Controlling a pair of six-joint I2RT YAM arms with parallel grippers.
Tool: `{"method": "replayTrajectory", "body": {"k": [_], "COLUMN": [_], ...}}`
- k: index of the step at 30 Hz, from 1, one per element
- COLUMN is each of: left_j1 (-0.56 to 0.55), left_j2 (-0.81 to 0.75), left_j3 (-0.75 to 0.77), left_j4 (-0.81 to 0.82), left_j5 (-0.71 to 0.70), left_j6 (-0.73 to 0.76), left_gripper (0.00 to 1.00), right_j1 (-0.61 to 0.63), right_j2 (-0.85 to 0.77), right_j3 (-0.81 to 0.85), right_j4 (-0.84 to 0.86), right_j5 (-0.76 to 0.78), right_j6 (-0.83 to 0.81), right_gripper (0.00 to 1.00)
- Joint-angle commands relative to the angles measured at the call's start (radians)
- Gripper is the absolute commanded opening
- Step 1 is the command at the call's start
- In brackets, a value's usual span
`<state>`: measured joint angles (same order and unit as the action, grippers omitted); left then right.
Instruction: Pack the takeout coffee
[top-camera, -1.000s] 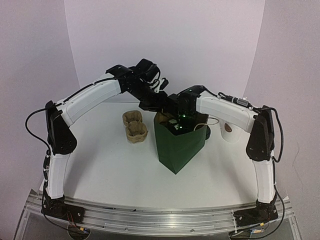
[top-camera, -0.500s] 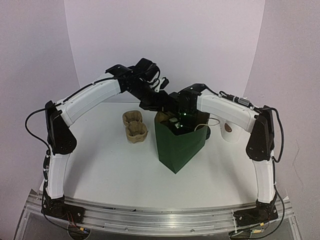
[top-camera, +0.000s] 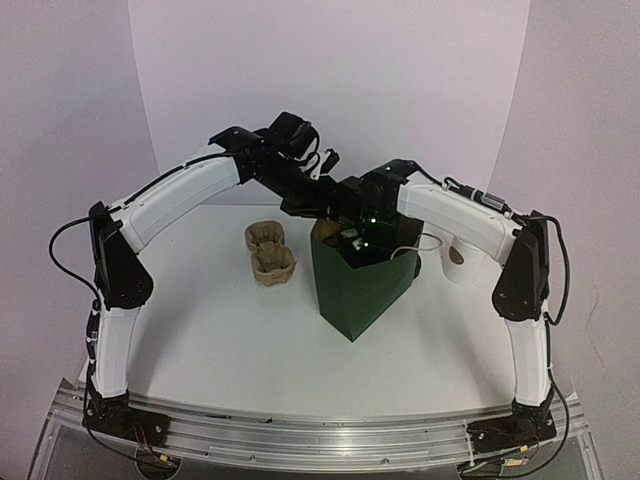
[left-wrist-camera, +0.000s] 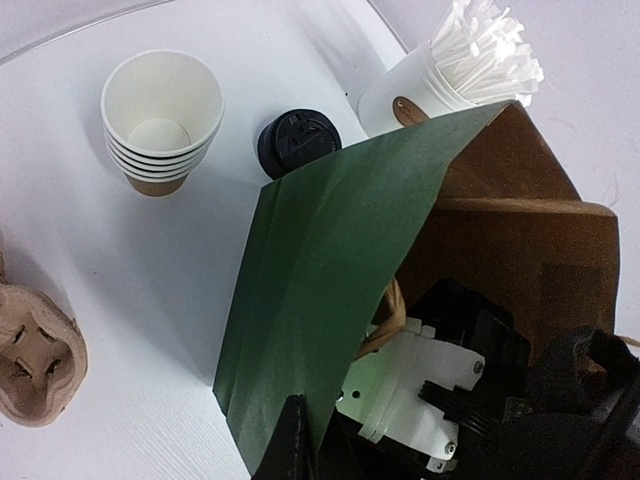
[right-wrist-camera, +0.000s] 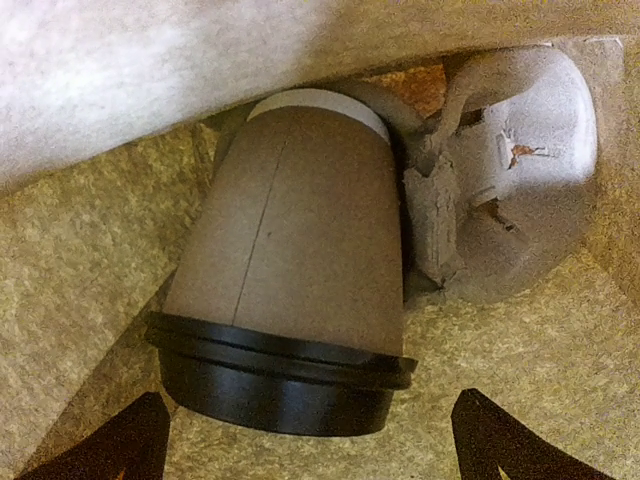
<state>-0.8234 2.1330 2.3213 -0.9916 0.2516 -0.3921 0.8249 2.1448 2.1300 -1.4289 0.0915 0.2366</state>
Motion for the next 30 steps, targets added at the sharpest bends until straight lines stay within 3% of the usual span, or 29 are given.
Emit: {"method": "replayTrajectory", "body": {"k": [1,20,30], "left_j1": [-0.01,-0.008,0.014], "left_j2": [0.047,0.08,-0.006], "left_j3": [0.029,0.062,-0.104], "left_j4": [-0.016,-0.081,0.026], "left_j5": [-0.019,-0.013,0.07], "left_j6": [-0.012,-0.033,-0.023], "left_gripper": [0.0,0.0,0.0], "right_j1": [0.023,0.023,0.023], "right_j2": [-0.084,-0.127,-0.167], "right_j3": [0.07,0.078,0.002], "right_j4": [-0.105,-0.086,-0.042], "right_j5": [-0.045,-0.057,-0.07], "right_j6": [-0.014,-0.019,-0.016], "right_gripper": [0.98,0.98,0.98]}}
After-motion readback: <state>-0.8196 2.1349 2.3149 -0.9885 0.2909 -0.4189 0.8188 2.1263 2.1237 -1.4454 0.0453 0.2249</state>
